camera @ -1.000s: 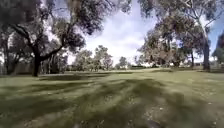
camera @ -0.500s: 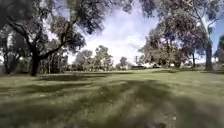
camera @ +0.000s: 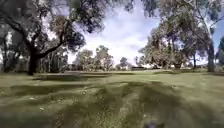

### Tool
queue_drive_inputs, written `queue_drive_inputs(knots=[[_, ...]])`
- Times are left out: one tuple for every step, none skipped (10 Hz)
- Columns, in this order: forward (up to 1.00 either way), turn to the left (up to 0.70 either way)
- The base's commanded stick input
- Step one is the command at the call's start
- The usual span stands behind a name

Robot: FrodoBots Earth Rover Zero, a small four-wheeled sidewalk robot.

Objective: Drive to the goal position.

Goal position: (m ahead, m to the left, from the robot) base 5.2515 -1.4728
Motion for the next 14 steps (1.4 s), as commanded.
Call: queue_drive_inputs(knots=[[0.7, 0.0], [0.7, 0.0], [0.7, 0.0], [0.7, 0.0], [0.7, 0.0], [0.7, 0.0], [0.7, 0.0], [0.7, 0.0], [0.7, 0.0], [0.7, 0.0], [0.7, 0.0], [0.7, 0.0], [0.7, 0.0], [0.7, 0.0]])
